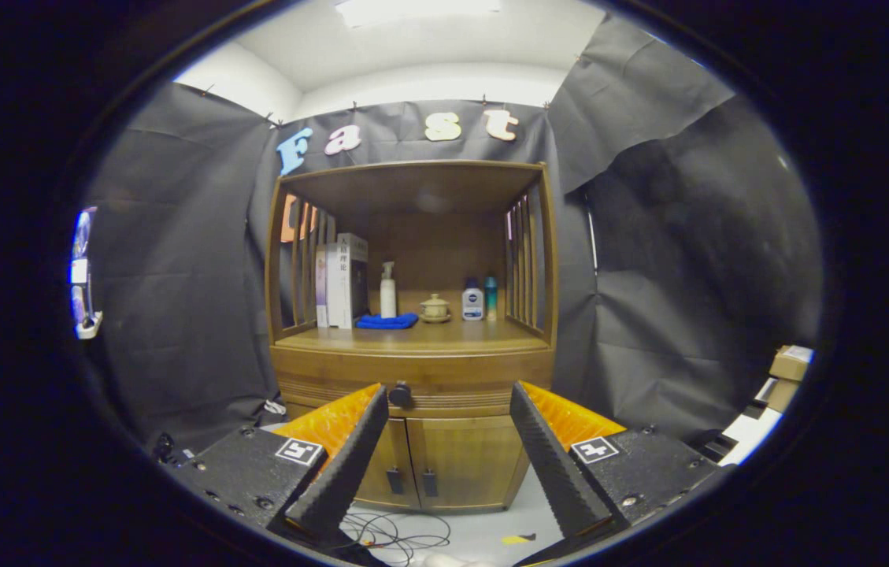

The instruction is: Pull open the drawer, take out the items inside it, and place them on the countertop above the cabinet.

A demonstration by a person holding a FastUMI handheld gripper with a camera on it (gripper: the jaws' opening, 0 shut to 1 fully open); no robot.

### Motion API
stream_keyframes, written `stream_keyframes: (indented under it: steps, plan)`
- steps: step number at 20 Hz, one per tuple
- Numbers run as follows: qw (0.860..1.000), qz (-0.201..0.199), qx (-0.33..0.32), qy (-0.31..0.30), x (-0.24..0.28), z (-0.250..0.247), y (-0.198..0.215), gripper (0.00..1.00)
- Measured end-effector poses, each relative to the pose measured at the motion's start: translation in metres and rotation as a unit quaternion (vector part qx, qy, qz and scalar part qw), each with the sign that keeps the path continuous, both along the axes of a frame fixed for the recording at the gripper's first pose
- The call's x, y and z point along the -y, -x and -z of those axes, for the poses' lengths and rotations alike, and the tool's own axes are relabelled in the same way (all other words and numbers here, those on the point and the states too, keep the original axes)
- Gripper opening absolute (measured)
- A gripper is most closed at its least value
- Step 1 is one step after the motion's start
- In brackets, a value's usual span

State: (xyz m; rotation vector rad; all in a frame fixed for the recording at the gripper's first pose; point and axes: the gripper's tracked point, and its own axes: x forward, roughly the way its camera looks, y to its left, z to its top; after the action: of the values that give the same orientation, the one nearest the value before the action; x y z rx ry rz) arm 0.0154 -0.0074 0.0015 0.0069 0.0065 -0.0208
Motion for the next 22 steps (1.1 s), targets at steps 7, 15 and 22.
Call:
stream_keyframes:
  steps: [7, 15, 22]
  plan:
    - [1.0, -0.01, -0.005, -0.002, -0.03, 0.001, -0.074, 1.0]
    - [0.999, -0.011, -0.041, 0.018, -0.064, 0.056, -0.186, 0.99]
    - [0.996, 0.008, -0.085, 0.038, -0.076, 0.119, -0.26, 0.91]
